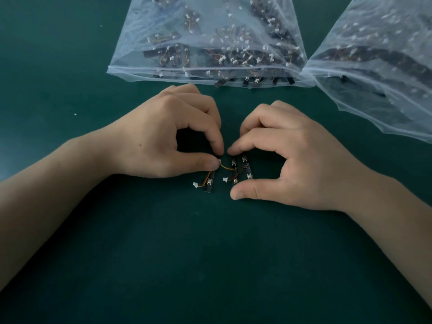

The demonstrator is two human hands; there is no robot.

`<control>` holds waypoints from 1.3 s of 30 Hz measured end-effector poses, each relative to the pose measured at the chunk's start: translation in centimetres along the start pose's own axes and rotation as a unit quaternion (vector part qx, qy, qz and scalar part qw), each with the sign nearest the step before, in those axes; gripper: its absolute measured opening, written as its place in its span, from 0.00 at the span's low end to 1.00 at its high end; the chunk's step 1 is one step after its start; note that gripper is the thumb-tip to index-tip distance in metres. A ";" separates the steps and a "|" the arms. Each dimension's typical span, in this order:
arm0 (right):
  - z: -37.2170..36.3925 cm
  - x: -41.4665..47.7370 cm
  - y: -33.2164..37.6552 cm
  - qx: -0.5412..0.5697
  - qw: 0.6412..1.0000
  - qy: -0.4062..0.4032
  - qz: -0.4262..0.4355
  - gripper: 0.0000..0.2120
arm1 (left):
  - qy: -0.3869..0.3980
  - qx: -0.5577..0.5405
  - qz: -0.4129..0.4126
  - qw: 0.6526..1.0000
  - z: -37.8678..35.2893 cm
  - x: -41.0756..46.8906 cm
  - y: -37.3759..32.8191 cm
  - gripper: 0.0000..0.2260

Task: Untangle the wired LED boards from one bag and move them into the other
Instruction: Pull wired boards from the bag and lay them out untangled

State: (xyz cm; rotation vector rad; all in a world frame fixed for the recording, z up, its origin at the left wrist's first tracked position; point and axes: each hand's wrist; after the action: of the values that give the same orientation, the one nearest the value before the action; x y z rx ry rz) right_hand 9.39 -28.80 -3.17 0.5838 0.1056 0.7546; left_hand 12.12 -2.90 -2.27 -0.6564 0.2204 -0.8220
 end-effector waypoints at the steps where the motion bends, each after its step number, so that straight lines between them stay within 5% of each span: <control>1: 0.0 0.0 0.0 -0.001 1.000 -0.001 0.000 0.26 | 0.000 -0.003 -0.001 1.000 0.0 0.0 0.0 0.05; 15: -0.2 0.0 -0.1 -0.015 1.000 0.006 0.014 0.25 | 0.004 -0.001 -0.008 1.000 0.2 0.3 -0.4 0.05; 26: -0.1 0.0 0.1 -0.023 1.000 0.008 0.015 0.25 | 0.100 -0.025 0.035 0.994 1.7 0.0 -0.5 0.25; 39: -0.9 0.1 1.0 -0.029 1.000 -0.002 -0.010 0.26 | 0.091 -0.031 0.025 0.995 1.4 0.2 -0.1 0.19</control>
State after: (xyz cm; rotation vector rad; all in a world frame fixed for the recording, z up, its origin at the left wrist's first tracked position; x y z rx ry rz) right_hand 8.58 -27.74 -3.36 0.5287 0.0862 0.7355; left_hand 12.71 -2.47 -1.10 -0.6312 0.4264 -0.8291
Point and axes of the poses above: each hand's wrist, its own x-axis towards the middle knuckle, its own z-axis out of the back of the hand, y = z × x, and after that the axes turned 3 degrees about y, right-handed
